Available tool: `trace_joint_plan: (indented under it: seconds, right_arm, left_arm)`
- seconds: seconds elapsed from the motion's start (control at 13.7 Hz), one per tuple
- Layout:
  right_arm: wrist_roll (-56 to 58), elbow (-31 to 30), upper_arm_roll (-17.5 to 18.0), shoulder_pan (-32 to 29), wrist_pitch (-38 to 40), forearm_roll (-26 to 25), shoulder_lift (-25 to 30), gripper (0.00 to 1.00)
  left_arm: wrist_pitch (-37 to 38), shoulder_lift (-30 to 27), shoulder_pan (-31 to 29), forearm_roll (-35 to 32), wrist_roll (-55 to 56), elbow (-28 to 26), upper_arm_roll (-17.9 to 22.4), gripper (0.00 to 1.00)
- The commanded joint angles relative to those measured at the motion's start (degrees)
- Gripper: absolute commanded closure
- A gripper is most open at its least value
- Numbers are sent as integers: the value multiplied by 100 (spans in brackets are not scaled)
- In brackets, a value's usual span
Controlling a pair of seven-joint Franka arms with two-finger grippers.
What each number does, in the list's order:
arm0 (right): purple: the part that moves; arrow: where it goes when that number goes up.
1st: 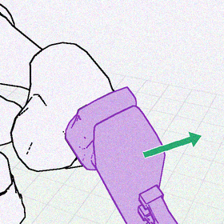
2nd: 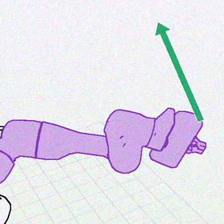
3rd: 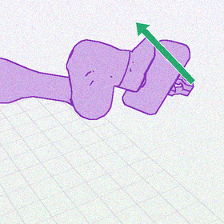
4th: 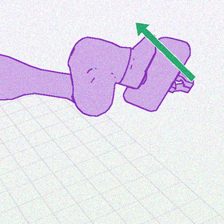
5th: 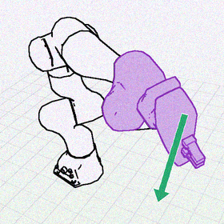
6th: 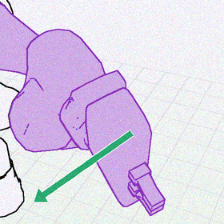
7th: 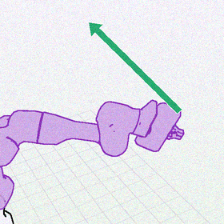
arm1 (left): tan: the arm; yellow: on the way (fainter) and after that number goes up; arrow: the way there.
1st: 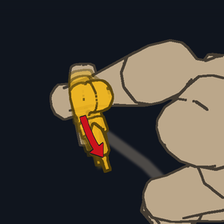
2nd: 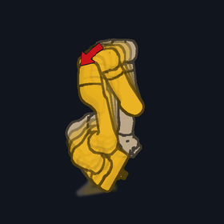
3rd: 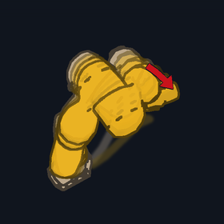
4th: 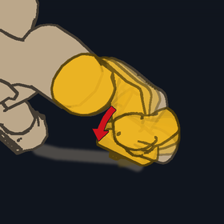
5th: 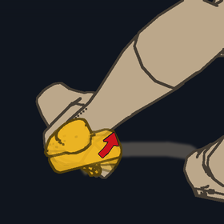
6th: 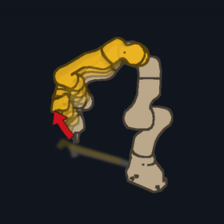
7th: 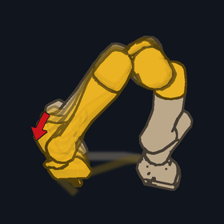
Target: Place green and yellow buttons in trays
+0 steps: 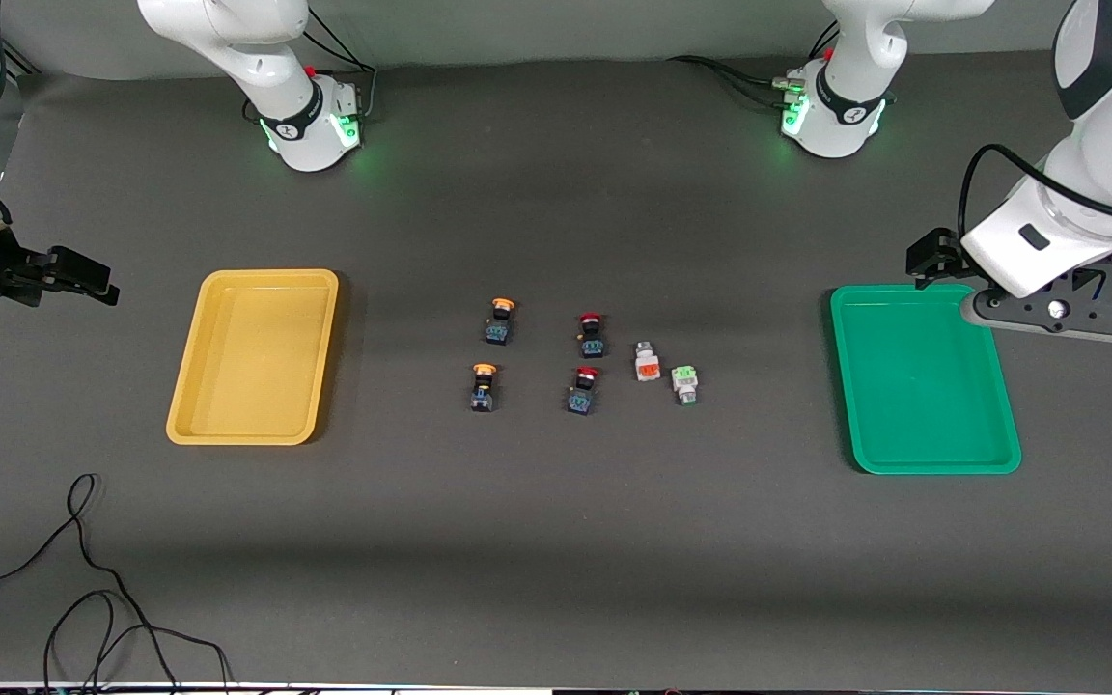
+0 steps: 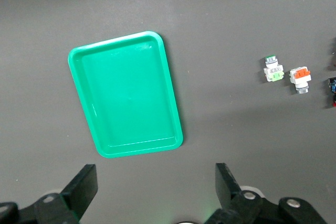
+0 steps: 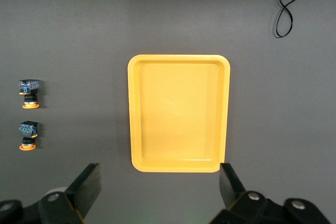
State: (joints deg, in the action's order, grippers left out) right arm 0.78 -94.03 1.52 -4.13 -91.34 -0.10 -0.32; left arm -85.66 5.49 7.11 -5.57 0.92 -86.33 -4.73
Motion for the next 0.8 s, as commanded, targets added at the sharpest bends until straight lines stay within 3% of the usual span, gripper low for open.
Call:
trace_joint_plan:
  seconds: [0.0, 0.73]
  right_arm:
    - [45, 77, 6, -9, -15, 89, -29, 0]
    - [28, 16, 24, 87, -7, 89, 15, 0]
  left_arm:
    - [119, 40, 1, -58, -83, 108, 7, 0]
    - [119, 40, -8, -58, -83, 108, 7, 0]
